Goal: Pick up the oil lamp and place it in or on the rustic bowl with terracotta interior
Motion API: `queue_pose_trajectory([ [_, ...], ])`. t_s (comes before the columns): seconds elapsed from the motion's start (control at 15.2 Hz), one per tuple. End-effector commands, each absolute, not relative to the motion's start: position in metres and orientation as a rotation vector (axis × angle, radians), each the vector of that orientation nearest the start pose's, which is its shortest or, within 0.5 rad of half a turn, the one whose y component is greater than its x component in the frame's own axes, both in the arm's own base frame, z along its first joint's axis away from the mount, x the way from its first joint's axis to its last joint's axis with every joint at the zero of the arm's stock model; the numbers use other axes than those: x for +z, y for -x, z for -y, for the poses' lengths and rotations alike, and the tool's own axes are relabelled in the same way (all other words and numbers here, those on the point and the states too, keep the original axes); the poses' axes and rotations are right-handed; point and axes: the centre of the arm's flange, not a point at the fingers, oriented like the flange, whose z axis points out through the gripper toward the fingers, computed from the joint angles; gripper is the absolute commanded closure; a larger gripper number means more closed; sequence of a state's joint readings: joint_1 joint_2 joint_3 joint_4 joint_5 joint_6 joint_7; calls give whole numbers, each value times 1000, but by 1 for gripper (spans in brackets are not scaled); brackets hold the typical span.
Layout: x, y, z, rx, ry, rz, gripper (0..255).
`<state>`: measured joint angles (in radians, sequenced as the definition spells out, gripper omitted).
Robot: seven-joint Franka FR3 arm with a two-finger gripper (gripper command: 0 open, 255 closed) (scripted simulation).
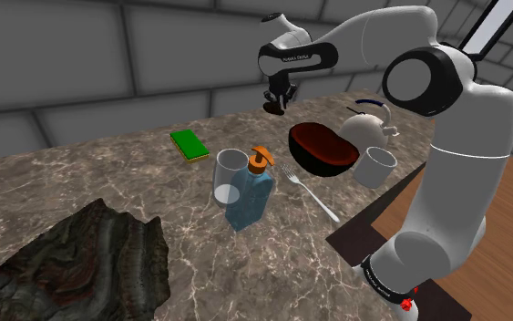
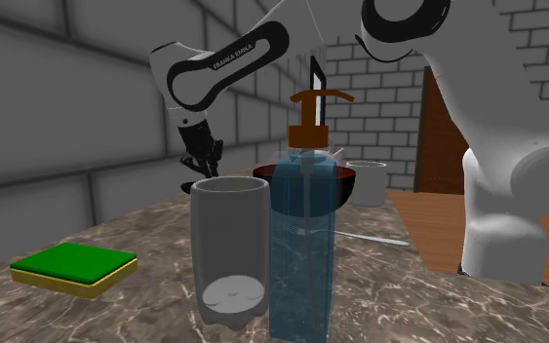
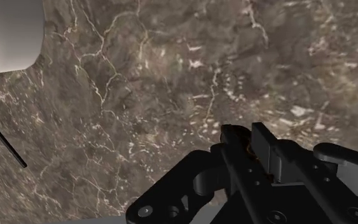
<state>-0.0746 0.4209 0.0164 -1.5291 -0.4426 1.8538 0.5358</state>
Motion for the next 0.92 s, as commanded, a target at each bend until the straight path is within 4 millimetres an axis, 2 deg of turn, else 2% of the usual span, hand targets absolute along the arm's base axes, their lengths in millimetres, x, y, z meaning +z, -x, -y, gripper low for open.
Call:
queue_pose_trajectory([
  [0.0,414,-669,74,-10,3474,-793,255],
  [0.4,414,-669,74,-10,3474,-793,255],
  [0.46,414,-669,74,-10,3474,-793,0],
  [0.66,421,-679,139,-138,3190,106,0],
  [0.73,420,-683,148,-153,3128,220,0],
  [0.86,410,-684,148,-153,3128,220,0],
])
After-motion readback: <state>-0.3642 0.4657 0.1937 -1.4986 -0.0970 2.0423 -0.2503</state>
